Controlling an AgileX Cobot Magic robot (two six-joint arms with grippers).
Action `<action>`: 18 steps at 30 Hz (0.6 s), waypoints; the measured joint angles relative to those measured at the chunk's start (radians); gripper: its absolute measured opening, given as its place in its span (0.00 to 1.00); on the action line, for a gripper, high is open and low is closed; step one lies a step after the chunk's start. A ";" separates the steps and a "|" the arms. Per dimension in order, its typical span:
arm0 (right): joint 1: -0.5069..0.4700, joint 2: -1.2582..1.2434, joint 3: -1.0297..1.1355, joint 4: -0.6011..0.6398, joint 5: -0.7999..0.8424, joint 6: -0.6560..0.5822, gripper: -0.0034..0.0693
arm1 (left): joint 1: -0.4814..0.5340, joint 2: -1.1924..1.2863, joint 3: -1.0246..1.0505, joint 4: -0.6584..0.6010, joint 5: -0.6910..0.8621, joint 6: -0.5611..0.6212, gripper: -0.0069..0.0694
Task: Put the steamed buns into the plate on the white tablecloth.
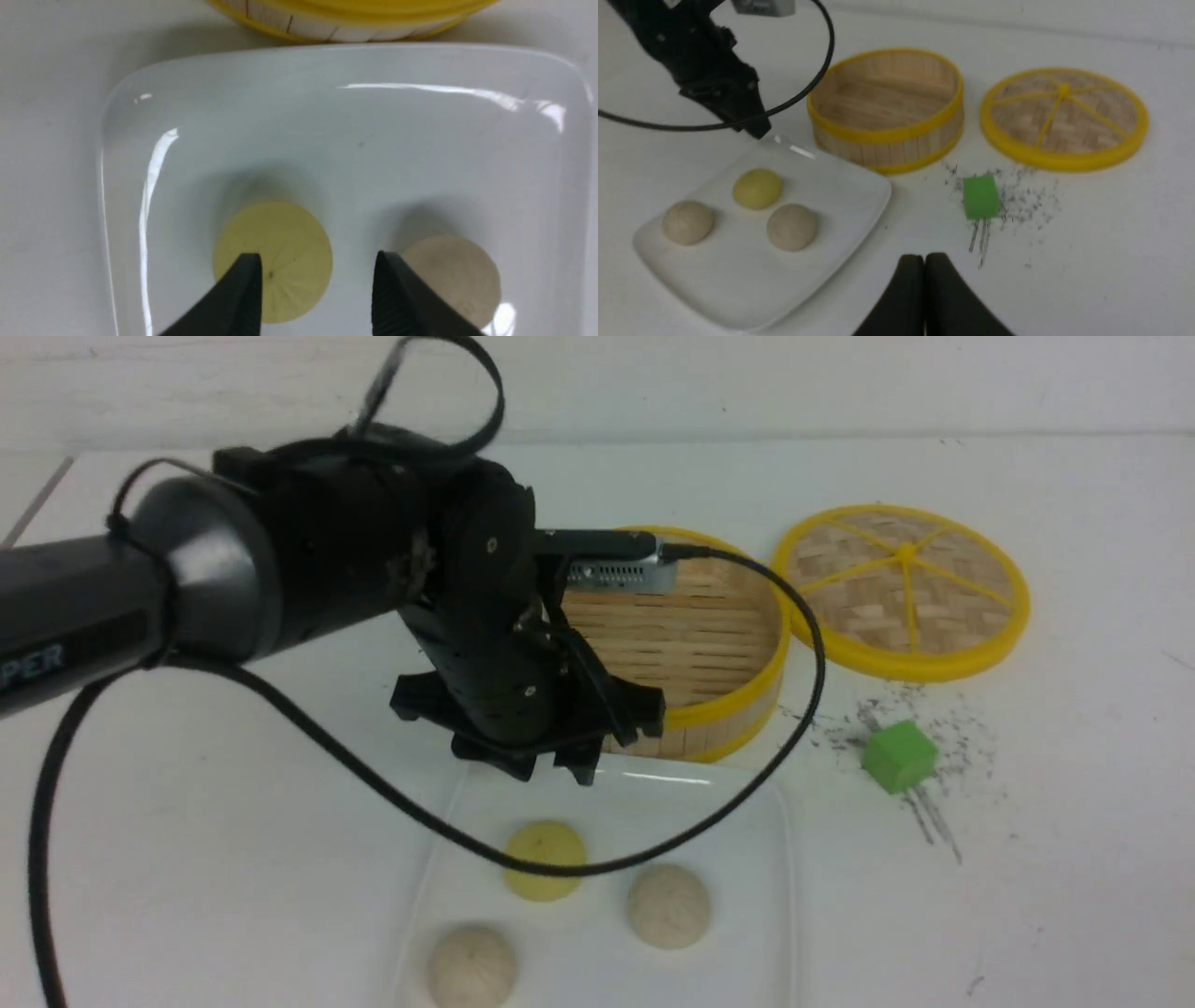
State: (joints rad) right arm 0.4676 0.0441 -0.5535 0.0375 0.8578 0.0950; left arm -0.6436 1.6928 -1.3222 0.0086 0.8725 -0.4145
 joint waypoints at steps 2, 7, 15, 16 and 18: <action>0.000 0.006 0.084 -0.001 -0.101 0.001 0.04 | 0.000 -0.029 -0.003 0.002 0.010 0.000 0.46; 0.000 0.056 0.194 0.029 -0.256 0.009 0.03 | 0.000 -0.067 -0.005 0.016 0.027 0.011 0.23; 0.000 0.065 0.200 0.033 -0.294 0.009 0.03 | 0.000 -0.067 -0.005 0.031 0.044 0.026 0.09; 0.000 0.065 0.200 0.033 -0.293 0.009 0.03 | 0.000 -0.067 -0.005 0.036 0.044 0.026 0.09; 0.000 0.065 0.200 0.034 -0.292 0.009 0.04 | 0.000 -0.067 -0.005 0.040 0.044 0.026 0.09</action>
State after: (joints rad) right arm 0.4676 0.1093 -0.3536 0.0711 0.5659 0.1036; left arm -0.6436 1.6263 -1.3268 0.0481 0.9166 -0.3885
